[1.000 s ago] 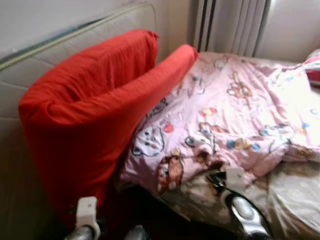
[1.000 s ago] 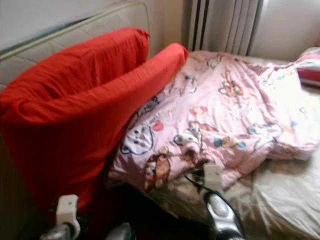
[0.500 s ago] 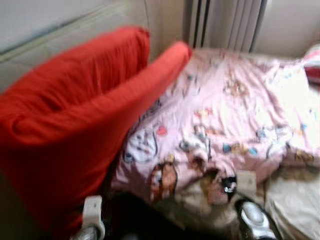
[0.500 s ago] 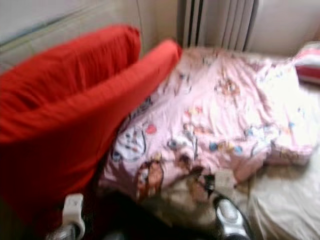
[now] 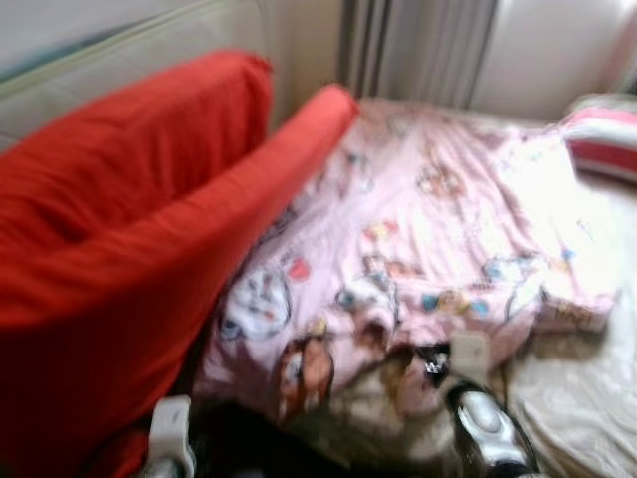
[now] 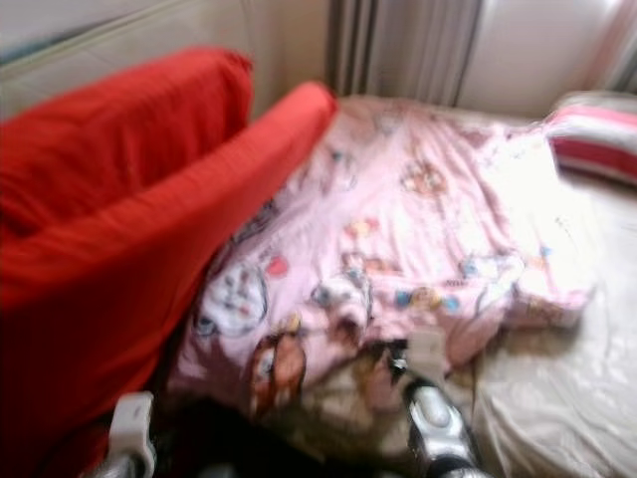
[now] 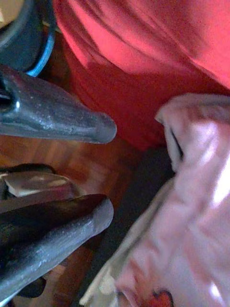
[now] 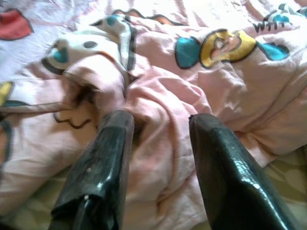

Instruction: Clean up the room

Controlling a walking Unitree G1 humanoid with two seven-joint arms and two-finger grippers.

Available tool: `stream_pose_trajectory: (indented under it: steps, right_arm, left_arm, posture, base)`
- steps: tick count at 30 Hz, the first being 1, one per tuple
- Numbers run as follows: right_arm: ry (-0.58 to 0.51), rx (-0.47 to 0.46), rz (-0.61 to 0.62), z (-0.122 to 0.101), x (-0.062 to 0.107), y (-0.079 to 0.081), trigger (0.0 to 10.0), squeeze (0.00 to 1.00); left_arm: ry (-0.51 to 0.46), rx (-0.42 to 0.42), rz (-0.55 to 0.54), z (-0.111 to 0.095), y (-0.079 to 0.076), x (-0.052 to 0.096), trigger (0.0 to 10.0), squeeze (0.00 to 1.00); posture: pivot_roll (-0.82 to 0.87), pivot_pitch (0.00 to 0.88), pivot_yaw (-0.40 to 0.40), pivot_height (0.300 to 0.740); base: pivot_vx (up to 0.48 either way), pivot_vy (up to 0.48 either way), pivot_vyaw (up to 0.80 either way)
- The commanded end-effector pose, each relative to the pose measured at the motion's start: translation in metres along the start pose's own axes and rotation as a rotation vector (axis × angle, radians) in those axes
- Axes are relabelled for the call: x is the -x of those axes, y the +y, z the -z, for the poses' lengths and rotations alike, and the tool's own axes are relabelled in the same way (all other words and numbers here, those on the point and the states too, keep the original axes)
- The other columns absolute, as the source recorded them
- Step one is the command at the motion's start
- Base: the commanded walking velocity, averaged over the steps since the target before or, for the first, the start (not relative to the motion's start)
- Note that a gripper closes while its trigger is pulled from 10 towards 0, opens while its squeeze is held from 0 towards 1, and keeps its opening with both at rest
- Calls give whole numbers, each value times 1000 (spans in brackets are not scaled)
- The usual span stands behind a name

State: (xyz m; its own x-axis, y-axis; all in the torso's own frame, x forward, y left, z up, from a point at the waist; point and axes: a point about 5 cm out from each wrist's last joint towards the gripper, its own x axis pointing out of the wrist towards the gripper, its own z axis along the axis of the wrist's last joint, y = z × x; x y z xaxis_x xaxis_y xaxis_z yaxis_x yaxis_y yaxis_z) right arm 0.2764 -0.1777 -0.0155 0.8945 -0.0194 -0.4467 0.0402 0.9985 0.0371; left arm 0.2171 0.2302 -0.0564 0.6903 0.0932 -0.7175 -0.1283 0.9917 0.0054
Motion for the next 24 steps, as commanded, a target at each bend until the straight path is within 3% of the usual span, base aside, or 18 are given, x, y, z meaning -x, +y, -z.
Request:
stream_pose_trajectory:
  steps: [1,8,19,20,21,24]
  right_arm:
    - [-5,5,17,-1,1,-8,10000,0]
    - [-13,16,0,-2,0,-4,10000,0]
    - [18,7,-58,8,4,-1,10000,0]
    - [19,8,-65,9,5,-1,10000,651]
    - [24,10,-76,10,5,1,10000,1000]
    - [32,12,-95,13,6,2,10000,1000]
  left_arm:
    - [8,-15,13,2,-4,0,10000,0]
    - [6,-21,14,3,-3,0,10000,0]
    - [15,-66,27,14,1,4,10000,0]
    - [16,-67,26,15,1,5,10000,0]
    - [15,-66,25,17,2,5,10000,0]
    - [14,-64,25,21,2,7,10000,0]
  posture:
    - [14,0,11,639]
    - [9,0,21,639]
    - [-1,117,25,639]
    - [4,127,22,639]
    - [7,133,20,639]
    - [11,149,16,639]
  base:
    - [255,0,0]
    - [262,0,0]
    - [44,0,0]
    - [0,0,0]
    - [0,0,0]
    - [0,0,0]
